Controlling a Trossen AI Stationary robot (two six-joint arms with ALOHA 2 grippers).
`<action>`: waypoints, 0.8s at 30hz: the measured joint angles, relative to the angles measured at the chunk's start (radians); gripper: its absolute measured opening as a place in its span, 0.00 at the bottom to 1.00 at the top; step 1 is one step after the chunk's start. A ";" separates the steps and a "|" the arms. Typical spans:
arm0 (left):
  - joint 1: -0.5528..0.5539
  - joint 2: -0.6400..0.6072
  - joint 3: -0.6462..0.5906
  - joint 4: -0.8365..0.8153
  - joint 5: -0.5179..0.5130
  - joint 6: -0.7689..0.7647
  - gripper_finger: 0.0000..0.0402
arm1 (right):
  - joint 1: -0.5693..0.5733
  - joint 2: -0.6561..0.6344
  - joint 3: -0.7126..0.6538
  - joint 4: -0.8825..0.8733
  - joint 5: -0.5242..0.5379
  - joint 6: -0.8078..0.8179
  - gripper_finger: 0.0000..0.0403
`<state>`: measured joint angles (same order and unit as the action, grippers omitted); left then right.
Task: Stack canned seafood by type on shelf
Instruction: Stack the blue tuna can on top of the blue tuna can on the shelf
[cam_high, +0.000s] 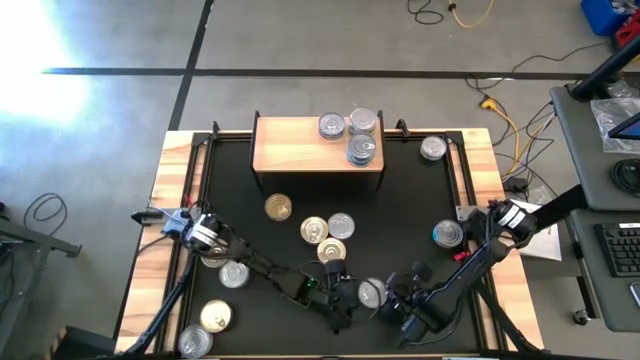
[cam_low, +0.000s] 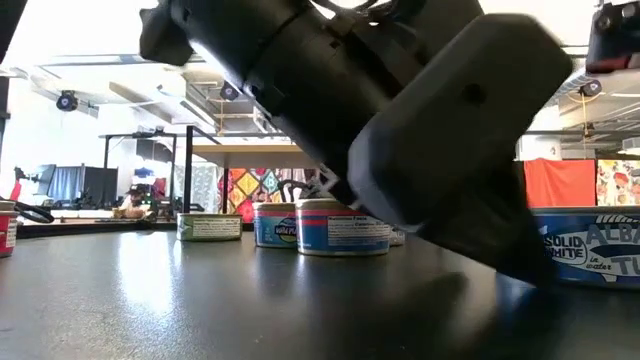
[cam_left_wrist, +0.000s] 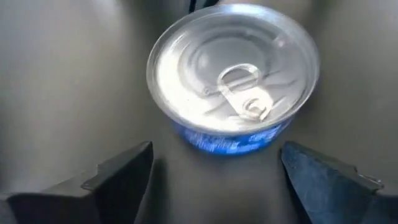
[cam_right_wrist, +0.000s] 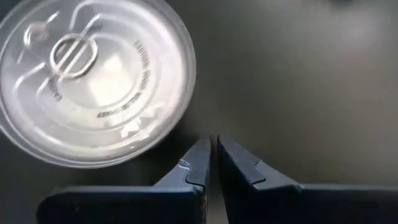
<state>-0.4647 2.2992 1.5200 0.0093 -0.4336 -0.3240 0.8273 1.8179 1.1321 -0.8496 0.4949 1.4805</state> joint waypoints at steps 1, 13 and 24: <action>-0.001 0.006 0.000 0.018 0.009 0.008 0.86 | -0.001 0.000 -0.012 0.029 -0.005 -0.012 0.06; 0.004 0.038 -0.001 0.128 0.069 -0.004 0.92 | -0.016 -0.003 -0.072 0.209 -0.001 -0.071 0.06; 0.014 0.081 0.000 0.314 0.166 0.042 0.95 | -0.020 0.000 -0.035 0.271 -0.034 -0.157 0.05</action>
<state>-0.4507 2.3805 1.5203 0.3231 -0.2678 -0.2818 0.8073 1.8179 1.0972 -0.5782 0.4607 1.3238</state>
